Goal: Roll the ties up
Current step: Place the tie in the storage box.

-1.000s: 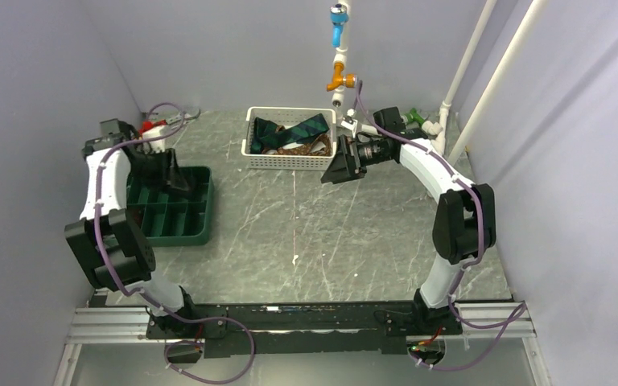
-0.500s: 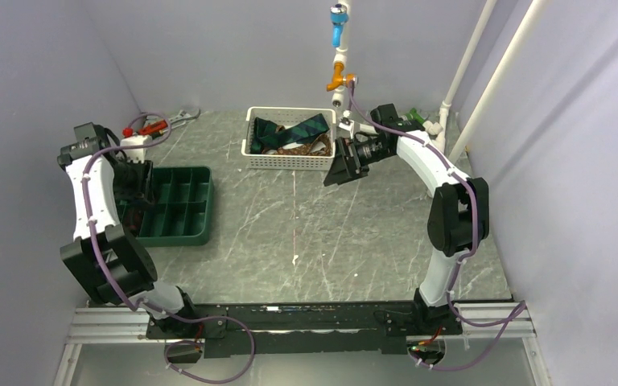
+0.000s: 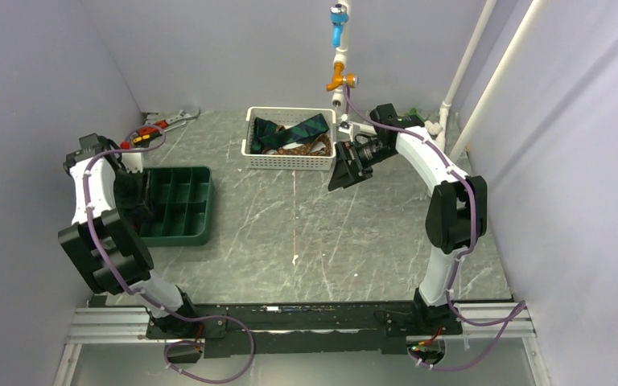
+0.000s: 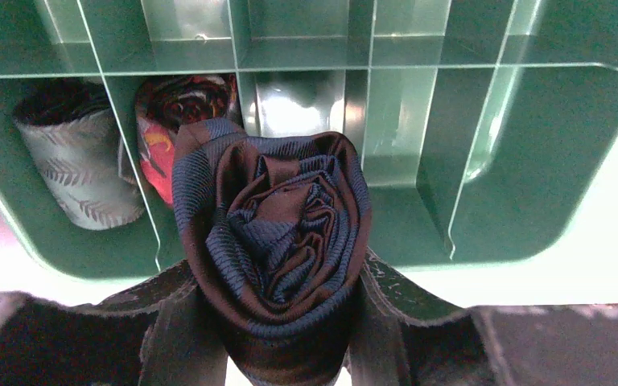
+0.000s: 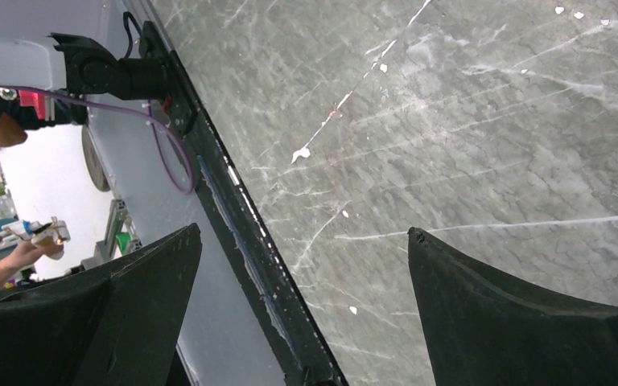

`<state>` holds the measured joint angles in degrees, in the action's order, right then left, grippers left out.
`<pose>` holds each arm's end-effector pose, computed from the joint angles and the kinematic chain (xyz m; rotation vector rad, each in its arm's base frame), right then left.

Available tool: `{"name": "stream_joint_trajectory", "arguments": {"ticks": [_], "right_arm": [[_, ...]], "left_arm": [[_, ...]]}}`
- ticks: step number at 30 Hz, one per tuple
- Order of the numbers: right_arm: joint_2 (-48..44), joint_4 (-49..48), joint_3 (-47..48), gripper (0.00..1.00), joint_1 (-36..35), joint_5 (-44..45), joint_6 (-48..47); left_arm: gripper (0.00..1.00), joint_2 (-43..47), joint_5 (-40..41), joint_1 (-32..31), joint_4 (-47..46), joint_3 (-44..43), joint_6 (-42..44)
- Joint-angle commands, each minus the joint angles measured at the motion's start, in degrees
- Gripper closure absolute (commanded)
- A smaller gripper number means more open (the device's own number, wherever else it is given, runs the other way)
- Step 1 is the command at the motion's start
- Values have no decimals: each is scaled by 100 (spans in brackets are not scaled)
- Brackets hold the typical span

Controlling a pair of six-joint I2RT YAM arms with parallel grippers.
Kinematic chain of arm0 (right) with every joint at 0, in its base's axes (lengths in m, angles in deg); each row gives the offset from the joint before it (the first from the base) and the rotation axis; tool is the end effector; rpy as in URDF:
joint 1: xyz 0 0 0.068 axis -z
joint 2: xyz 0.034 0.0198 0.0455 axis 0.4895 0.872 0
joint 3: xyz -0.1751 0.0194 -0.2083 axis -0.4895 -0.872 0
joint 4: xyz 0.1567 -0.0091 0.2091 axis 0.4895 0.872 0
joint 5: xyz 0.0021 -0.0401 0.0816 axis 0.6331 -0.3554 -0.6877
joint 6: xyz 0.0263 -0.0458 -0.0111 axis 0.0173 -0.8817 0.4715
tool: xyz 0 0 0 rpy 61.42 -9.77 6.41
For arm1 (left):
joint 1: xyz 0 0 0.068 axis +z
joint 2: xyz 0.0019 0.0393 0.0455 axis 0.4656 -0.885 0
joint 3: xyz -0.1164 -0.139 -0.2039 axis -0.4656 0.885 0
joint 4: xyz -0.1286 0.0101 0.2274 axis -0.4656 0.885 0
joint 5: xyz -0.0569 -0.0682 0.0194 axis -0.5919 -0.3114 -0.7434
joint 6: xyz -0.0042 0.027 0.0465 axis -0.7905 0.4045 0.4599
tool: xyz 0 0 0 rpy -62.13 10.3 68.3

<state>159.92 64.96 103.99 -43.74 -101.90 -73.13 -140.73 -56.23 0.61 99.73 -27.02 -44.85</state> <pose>0.3599 0.1217 0.2729 -0.7437 2.5134 1.2975 0.2671 0.1374 0.2804 -0.0868 2.8379 -0.0569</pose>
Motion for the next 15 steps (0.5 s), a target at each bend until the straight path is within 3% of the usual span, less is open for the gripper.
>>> {"name": "stream_joint_trajectory", "arguments": {"ticks": [1,15], "right_arm": [[91,303,362,0,-8,86,-270],[185,389,379,0,-7,160,-294]], "left_arm": [[100,-154,98,12,-444,117,-220],[100,-114,90,-352,-1124,928,-547]]}}
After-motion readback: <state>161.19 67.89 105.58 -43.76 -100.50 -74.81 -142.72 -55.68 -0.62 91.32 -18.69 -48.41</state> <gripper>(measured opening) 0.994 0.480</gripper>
